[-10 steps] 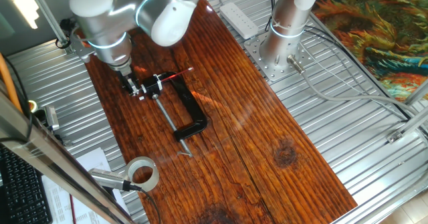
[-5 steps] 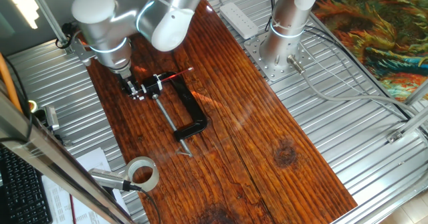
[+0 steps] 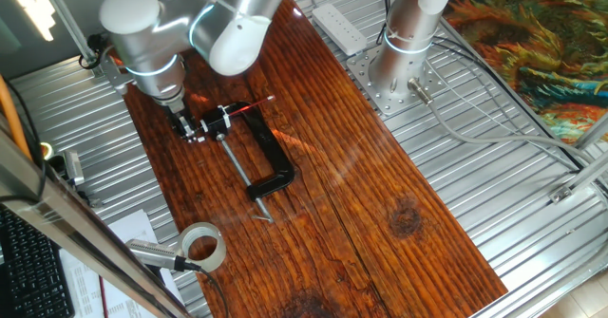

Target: Sharpen the pencil with a pencil sharpener

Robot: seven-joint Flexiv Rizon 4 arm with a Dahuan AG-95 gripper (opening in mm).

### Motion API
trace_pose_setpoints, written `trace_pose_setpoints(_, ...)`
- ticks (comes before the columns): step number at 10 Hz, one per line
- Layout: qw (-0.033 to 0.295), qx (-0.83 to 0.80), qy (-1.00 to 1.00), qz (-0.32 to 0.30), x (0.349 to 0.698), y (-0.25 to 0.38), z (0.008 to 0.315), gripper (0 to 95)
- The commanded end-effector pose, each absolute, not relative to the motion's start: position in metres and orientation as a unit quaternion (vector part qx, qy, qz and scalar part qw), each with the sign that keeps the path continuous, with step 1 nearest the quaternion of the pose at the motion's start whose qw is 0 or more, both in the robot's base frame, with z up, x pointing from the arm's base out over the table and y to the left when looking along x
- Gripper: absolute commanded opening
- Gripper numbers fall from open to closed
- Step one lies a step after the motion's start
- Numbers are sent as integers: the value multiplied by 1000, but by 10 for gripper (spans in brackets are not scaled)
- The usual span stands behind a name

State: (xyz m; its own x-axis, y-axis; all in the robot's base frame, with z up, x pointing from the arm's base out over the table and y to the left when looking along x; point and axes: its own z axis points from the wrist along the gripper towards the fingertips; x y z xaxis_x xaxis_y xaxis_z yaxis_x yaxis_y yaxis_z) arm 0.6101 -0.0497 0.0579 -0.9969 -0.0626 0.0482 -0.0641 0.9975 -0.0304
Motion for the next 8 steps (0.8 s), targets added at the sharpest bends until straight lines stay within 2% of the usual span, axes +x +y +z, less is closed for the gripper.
trace_pose_setpoints(1, 41, 20, -999, 12, 612, -50, 52, 190)
trace_pose_setpoints(5, 75, 16, -997, 1, 611, -51, 41, 190)
trace_pose_setpoints(8, 75, 21, -997, -4, 606, -53, 38, 190)
